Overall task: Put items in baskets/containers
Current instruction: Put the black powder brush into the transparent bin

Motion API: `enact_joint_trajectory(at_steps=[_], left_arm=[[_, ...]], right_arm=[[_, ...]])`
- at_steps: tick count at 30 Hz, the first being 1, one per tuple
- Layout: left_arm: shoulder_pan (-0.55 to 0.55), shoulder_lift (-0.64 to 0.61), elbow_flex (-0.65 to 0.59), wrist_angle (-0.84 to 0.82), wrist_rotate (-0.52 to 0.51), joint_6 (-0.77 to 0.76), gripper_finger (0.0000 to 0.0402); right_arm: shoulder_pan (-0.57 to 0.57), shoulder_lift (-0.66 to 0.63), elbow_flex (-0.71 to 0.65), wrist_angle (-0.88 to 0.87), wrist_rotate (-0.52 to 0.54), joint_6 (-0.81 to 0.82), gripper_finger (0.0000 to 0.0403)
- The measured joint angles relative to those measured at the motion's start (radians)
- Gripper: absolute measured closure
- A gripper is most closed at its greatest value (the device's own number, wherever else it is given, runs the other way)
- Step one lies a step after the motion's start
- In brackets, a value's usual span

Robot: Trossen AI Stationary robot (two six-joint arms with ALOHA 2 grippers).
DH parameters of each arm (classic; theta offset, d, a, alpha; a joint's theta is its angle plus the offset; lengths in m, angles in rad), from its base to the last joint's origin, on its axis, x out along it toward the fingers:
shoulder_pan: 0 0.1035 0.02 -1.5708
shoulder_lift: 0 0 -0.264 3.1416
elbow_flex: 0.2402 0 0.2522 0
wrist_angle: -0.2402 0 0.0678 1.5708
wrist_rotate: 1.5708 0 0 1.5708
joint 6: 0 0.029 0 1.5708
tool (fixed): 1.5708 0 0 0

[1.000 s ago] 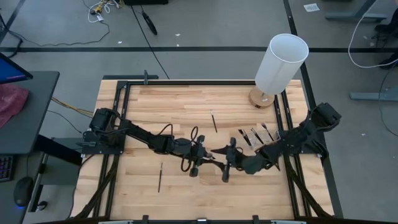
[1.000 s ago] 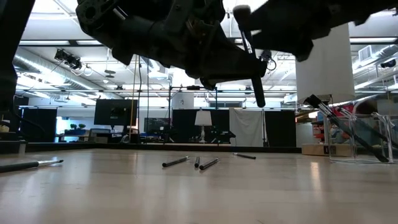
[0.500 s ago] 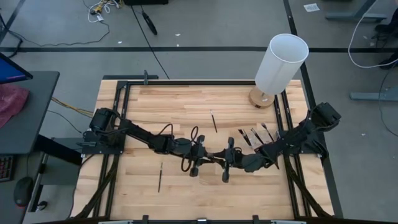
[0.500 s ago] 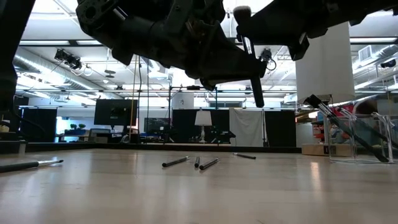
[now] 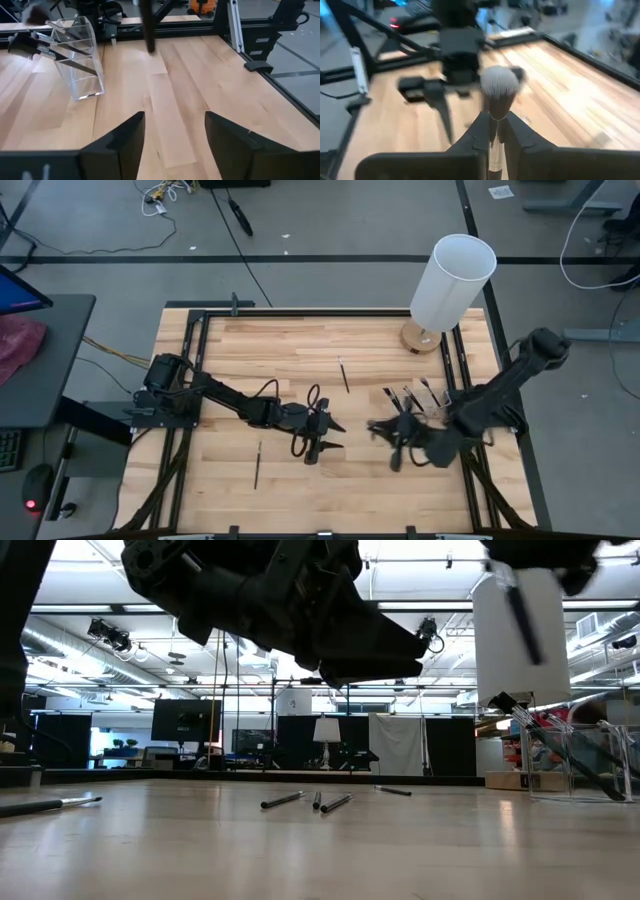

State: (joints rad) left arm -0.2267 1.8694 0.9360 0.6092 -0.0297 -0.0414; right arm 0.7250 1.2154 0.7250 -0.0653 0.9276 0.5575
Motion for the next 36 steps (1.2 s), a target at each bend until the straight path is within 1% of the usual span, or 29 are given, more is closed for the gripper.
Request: enact_joint_trajectory(at_steps=[3, 5, 7, 14, 17, 20, 23, 25, 33, 36], left_arm=[[0.001, 0.000, 0.000, -0.002, -0.003, 0.000, 0.0187], [0.001, 0.000, 0.000, -0.002, -0.004, 0.000, 0.0188], [0.000, 0.000, 0.000, -0.002, -0.004, 0.000, 0.0190], [0.000, 0.000, 0.000, -0.002, -0.004, 0.001, 0.0195], [0.000, 0.000, 0.000, -0.002, -0.004, 0.001, 0.0195], [0.000, 0.000, 0.000, -0.002, -0.004, 0.001, 0.0195], [0.000, 0.000, 0.000, -0.002, -0.005, 0.001, 0.0195], [0.000, 0.000, 0.000, -0.002, -0.017, 0.002, 0.0195], [0.000, 0.000, 0.000, -0.003, -0.030, 0.002, 0.0195], [0.000, 0.000, 0.000, -0.006, -0.030, 0.001, 0.0195]], right_arm=[[0.047, -0.108, 0.000, -0.288, 0.038, 0.201, 0.0383], [0.064, -0.161, 0.000, -0.463, 0.041, 0.331, 0.0383], [0.071, -0.200, 0.000, -0.608, 0.041, 0.424, 0.0383], [0.034, -0.285, 0.000, -0.970, 0.029, 0.620, 0.0383], [0.007, -0.295, 0.000, -1.116, -0.011, 0.700, 0.0383], [-0.020, -0.294, 0.000, -1.251, -0.089, 0.787, 0.0383], [-0.031, -0.292, 0.001, -1.344, -0.150, 0.849, 0.0383], [-0.031, -0.292, 0.001, -1.377, -0.161, 0.876, 0.0383], [-0.031, -0.273, -0.002, -1.389, -0.152, 0.932, 0.0383], [-0.031, -0.254, -0.029, -1.388, -0.151, 0.986, 0.0383]])
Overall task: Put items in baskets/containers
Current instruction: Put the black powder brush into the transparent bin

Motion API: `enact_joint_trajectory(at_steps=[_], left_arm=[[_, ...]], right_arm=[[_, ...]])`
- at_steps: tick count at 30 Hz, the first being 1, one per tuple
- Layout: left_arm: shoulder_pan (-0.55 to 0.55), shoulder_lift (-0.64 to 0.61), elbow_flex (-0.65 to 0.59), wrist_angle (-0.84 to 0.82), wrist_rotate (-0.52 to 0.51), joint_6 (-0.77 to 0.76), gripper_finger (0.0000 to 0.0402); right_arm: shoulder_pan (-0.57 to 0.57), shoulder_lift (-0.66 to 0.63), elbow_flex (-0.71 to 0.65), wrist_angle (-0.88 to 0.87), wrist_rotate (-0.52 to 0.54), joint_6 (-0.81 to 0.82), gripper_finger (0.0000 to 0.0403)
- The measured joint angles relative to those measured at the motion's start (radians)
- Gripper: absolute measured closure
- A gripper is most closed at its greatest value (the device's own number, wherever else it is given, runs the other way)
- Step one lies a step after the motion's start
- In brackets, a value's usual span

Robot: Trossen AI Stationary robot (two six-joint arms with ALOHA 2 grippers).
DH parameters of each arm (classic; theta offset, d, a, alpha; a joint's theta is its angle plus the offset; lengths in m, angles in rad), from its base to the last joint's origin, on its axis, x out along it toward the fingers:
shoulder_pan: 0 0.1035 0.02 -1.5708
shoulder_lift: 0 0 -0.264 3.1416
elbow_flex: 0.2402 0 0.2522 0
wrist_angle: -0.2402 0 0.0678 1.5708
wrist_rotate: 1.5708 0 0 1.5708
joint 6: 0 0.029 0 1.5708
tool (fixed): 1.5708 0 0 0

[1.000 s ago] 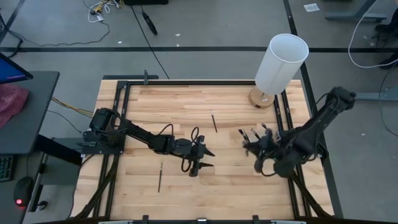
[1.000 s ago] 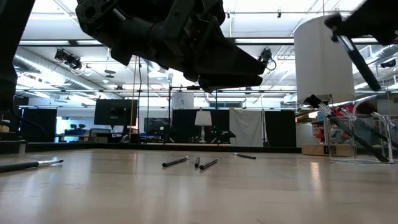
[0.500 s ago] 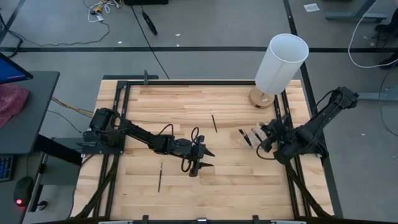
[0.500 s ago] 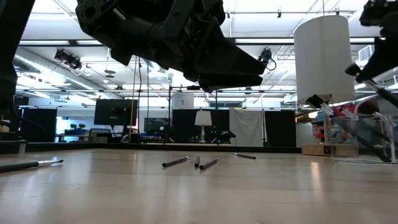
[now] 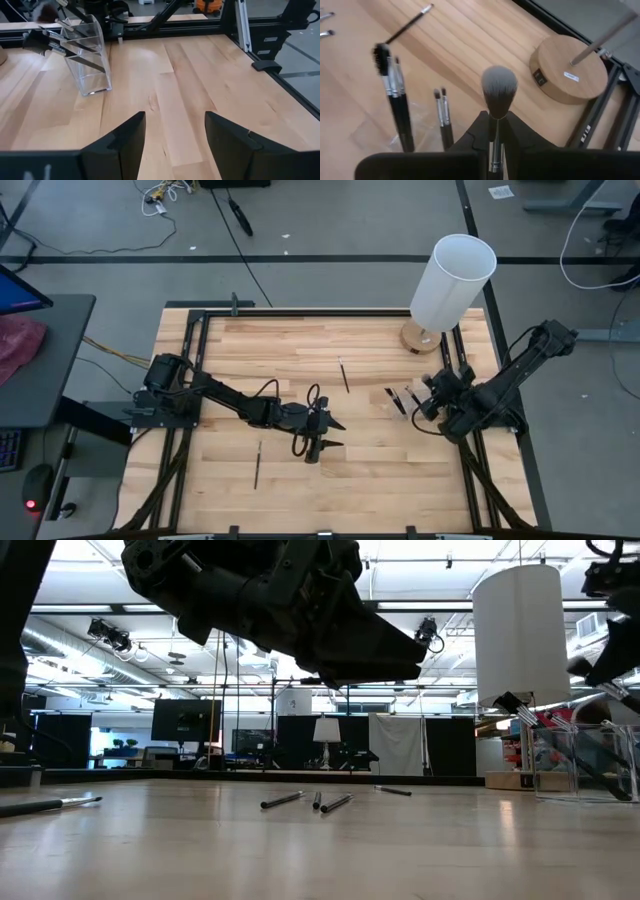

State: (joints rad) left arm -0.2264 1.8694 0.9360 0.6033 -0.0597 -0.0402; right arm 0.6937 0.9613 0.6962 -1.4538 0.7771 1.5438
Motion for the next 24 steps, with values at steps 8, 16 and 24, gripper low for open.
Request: enact_joint_trajectory(at_steps=[8, 16, 24], left_arm=[[0.000, 0.000, 0.000, -0.012, 0.000, 0.000, 0.0195], [0.000, 0.000, 0.000, -0.013, 0.000, 0.000, 0.0195], [0.000, 0.000, 0.000, -0.013, 0.000, 0.000, 0.0195]], right_arm=[[-0.002, 0.051, -0.066, 0.069, 0.019, 0.102, 0.0380], [-0.002, 0.076, -0.082, 0.118, -0.041, 0.119, 0.0365], [-0.002, 0.076, -0.082, 0.159, -0.078, 0.053, 0.0328]])
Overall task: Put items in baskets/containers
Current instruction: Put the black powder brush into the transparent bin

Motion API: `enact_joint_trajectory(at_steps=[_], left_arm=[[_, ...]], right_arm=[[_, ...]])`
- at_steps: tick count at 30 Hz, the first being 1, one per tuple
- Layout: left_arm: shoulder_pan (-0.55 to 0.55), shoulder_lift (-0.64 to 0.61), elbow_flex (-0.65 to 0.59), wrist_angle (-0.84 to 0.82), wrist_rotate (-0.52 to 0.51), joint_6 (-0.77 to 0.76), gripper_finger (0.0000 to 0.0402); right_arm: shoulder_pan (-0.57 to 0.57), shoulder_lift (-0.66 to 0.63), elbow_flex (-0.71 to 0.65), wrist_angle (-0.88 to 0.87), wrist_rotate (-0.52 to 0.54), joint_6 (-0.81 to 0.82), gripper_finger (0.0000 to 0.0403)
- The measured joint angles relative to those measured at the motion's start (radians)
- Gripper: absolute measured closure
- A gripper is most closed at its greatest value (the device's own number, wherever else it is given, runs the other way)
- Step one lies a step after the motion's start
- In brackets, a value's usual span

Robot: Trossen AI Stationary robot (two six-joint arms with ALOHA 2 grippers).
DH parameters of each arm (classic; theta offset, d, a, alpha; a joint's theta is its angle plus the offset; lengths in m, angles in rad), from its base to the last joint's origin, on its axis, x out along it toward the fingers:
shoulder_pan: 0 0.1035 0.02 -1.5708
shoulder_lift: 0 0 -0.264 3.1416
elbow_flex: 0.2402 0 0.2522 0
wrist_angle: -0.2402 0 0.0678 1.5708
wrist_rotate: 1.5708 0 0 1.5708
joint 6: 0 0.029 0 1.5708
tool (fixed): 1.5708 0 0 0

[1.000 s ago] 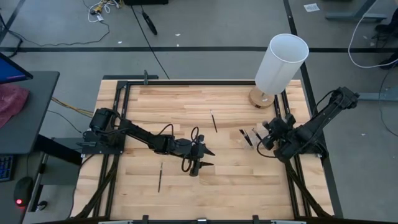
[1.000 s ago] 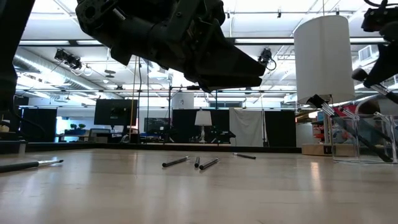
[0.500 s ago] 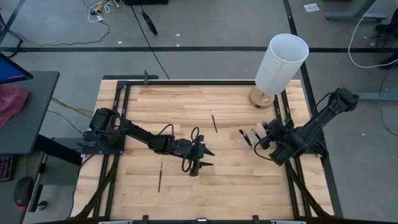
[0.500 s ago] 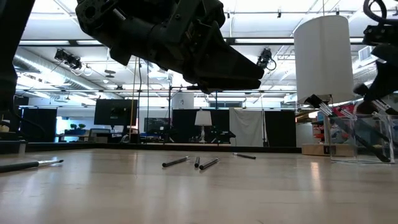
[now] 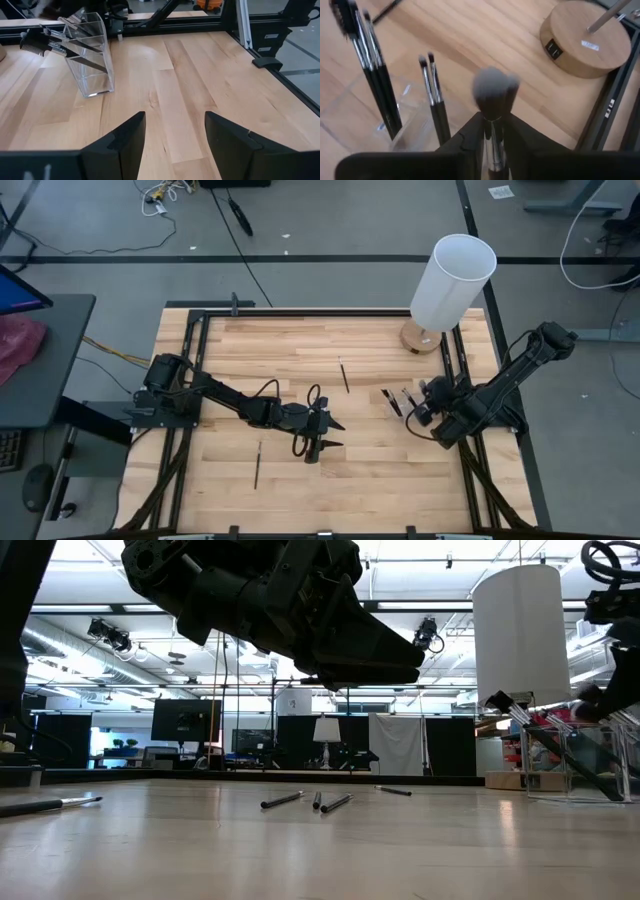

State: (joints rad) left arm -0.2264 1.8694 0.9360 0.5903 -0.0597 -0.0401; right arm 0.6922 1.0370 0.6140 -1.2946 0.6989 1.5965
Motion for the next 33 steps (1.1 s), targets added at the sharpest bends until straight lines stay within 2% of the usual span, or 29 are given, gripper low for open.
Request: enact_joint_trajectory(at_steps=[13, 20, 25, 28, 33], left_arm=[[0.000, 0.000, 0.000, 0.000, 0.000, 0.000, 0.0195], [0.000, 0.000, 0.000, 0.000, 0.000, 0.000, 0.0195], [0.000, 0.000, 0.000, 0.000, 0.000, 0.000, 0.0195], [0.000, 0.000, 0.000, 0.000, 0.000, 0.000, 0.0195], [0.000, 0.000, 0.000, 0.000, 0.000, -0.001, 0.0195]], right_arm=[[0.000, 0.000, 0.013, 0.025, -0.026, -0.027, 0.0272], [-0.029, 0.000, 0.118, -0.054, -0.061, -0.071, 0.0225], [-0.048, -0.001, 0.218, -0.105, -0.069, -0.081, 0.0214], [-0.050, -0.001, 0.259, -0.039, -0.050, -0.133, 0.0218], [-0.050, 0.000, 0.252, 0.241, -0.006, -0.340, 0.0233]])
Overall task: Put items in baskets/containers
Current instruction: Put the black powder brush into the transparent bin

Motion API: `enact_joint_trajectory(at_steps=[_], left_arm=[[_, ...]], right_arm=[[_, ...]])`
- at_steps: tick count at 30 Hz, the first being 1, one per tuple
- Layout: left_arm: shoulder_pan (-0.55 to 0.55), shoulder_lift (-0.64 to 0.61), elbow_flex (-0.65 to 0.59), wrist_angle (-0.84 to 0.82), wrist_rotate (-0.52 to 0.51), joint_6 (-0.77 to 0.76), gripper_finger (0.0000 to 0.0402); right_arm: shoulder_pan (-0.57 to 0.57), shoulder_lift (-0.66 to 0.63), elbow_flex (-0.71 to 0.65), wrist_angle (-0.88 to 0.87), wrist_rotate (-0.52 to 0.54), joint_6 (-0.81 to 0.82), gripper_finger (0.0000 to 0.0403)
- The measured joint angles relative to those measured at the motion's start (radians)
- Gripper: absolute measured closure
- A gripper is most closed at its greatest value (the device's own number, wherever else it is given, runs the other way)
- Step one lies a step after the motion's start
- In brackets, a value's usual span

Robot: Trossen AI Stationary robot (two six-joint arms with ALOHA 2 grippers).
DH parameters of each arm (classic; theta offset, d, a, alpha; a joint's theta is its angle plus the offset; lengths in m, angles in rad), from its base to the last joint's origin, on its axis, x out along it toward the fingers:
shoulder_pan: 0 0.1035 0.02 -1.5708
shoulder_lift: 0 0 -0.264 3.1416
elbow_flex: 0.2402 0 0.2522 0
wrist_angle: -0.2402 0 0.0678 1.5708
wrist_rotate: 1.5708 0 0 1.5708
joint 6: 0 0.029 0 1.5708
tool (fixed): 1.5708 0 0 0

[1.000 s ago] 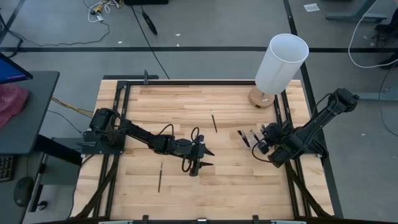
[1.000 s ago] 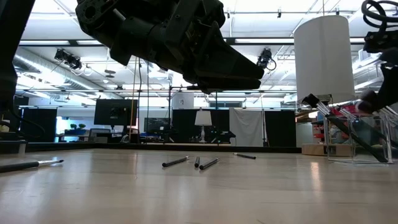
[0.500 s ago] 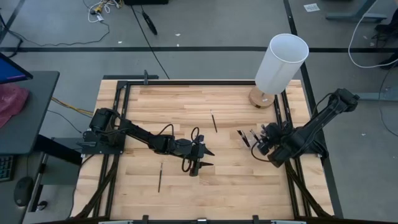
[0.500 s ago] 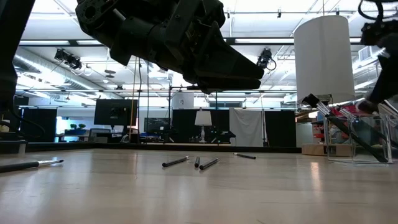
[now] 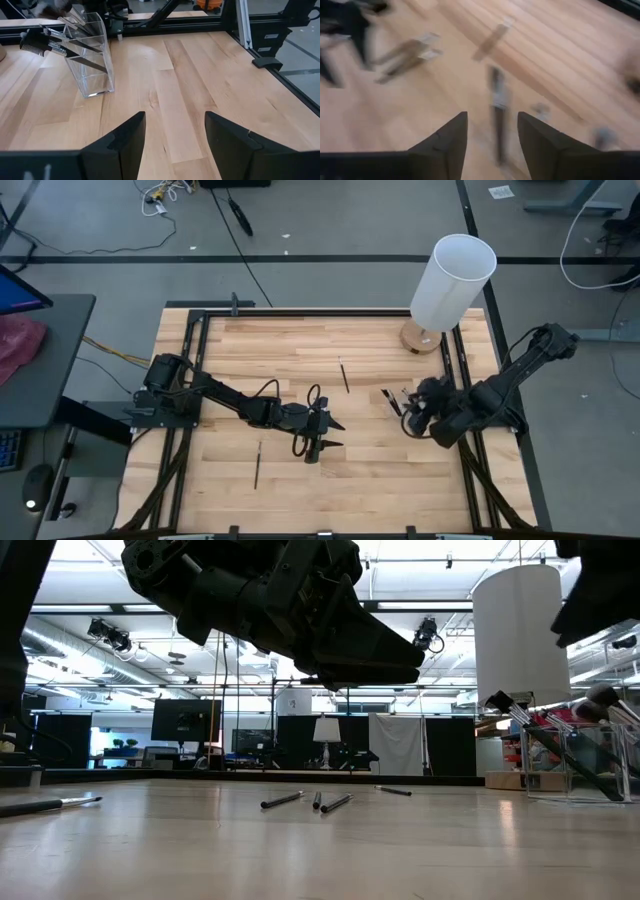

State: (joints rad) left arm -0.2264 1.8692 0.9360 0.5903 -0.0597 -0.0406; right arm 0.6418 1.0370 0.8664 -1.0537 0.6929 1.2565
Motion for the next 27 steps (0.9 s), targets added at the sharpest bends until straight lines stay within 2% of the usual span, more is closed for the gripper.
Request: enact_joint_trajectory(at_steps=[2, 4, 9, 13, 16, 21, 27], left_arm=[[0.000, 0.000, 0.000, 0.000, 0.000, 0.000, 0.0195], [0.000, 0.000, 0.000, 0.000, 0.000, 0.000, 0.0195], [0.000, 0.000, 0.000, 0.000, 0.000, 0.000, 0.0195], [0.000, 0.000, 0.000, -0.001, 0.000, 0.000, 0.0195], [0.000, 0.000, 0.000, -0.002, 0.000, 0.000, 0.0195], [0.000, 0.000, 0.000, -0.003, 0.000, 0.000, 0.0195], [0.000, 0.000, 0.000, -0.004, 0.000, 0.000, 0.0195]], right_arm=[[0.000, 0.001, -0.011, 0.054, -0.007, -0.027, 0.0240], [-0.005, 0.001, -0.015, 0.044, -0.027, 0.012, 0.0252], [-0.042, 0.001, -0.035, -0.144, -0.102, 0.217, 0.0295], [-0.076, 0.000, -0.072, -0.220, -0.126, 0.299, 0.0334], [-0.107, 0.000, -0.114, -0.221, -0.136, 0.302, 0.0362], [-0.134, 0.000, -0.147, -0.212, -0.095, 0.270, 0.0396], [-0.135, 0.000, -0.123, -0.122, -0.063, 0.187, 0.0392]])
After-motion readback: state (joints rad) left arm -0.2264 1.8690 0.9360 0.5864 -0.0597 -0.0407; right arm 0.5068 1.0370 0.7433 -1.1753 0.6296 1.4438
